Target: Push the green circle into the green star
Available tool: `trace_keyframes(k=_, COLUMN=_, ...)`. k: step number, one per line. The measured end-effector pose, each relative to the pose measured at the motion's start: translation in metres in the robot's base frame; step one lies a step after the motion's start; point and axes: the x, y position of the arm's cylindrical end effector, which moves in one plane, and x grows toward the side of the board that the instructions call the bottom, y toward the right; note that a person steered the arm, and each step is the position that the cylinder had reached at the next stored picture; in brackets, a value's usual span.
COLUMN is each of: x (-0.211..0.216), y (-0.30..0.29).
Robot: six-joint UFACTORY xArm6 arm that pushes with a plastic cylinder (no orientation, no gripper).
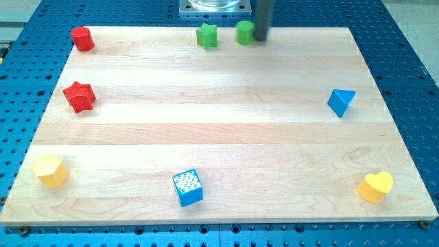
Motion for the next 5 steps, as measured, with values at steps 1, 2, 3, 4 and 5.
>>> trace_keyframes(k=1, x=0.003, y=0.001)
trace_keyframes(k=2, x=-0.026, y=0.013)
trace_keyframes(k=3, x=-0.018, y=-0.042)
trace_keyframes(k=4, x=0.007, y=-0.075)
trace_keyframes(k=5, x=0.027, y=-0.078)
